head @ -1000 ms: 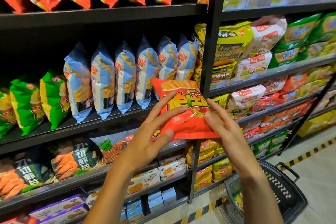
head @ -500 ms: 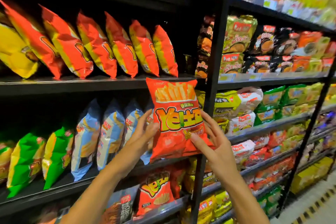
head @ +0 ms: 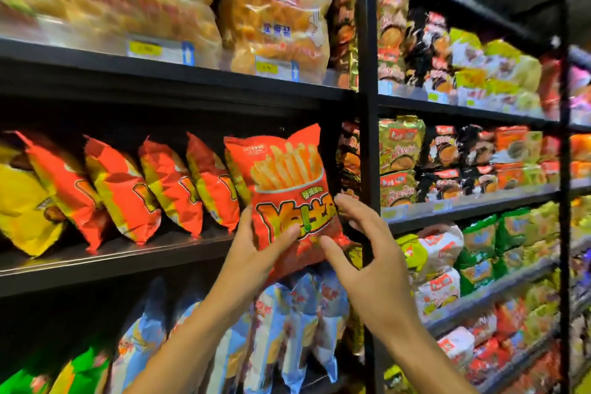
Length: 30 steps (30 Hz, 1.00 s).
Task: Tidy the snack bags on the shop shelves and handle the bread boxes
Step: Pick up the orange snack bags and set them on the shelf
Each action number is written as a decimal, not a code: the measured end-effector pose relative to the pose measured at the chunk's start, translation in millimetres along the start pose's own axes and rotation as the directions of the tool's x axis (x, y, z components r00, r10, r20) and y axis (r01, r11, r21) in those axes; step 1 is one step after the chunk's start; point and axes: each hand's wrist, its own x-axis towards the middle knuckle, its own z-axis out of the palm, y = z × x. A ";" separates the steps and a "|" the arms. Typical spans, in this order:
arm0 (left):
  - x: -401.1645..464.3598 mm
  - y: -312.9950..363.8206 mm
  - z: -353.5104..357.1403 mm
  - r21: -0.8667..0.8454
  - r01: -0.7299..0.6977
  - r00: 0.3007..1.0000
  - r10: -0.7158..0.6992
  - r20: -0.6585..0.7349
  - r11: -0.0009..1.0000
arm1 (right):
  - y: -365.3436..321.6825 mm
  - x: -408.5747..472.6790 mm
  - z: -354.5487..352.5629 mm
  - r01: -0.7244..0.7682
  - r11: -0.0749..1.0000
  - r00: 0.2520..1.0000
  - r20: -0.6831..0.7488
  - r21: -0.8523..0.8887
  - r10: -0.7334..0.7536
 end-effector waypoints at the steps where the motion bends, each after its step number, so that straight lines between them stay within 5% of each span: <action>1: 9.3 2.6 6.9 0.007 -0.032 0.999 0.032 -0.022 0.999 | -4.0 7.4 1.2 0.059 0.998 0.998 -0.015 -0.030 -0.059; 4: 38.4 4.0 28.4 0.113 -0.135 0.989 0.142 -0.053 0.984 | -2.1 31.8 7.4 0.135 0.989 0.991 0.019 -0.069 -0.134; 9: 70.0 -10.3 52.2 0.317 -0.240 0.970 0.240 0.042 0.917 | 35.0 71.7 11.4 -0.011 1.000 0.993 0.114 0.000 0.011; 14: 78.6 -37.0 41.1 0.490 -0.325 0.944 0.249 0.215 0.809 | 82.1 94.6 27.4 -0.133 0.978 0.991 0.055 0.163 0.126; 19: 92.0 -42.2 21.9 0.693 -0.504 0.861 0.238 0.449 0.517 | 110.4 109.1 50.3 -0.163 0.954 0.972 -0.123 0.251 0.198; 26: 141.9 -58.3 -26.4 0.813 -0.571 0.795 0.173 0.582 -0.111 | 139.6 125.7 77.0 -0.234 0.959 0.943 -0.203 0.162 0.265; 30: 138.1 -78.0 -43.7 0.812 -0.555 0.807 0.120 0.578 -0.180 | 154.1 132.5 89.5 -0.318 0.942 0.921 -0.199 0.107 0.334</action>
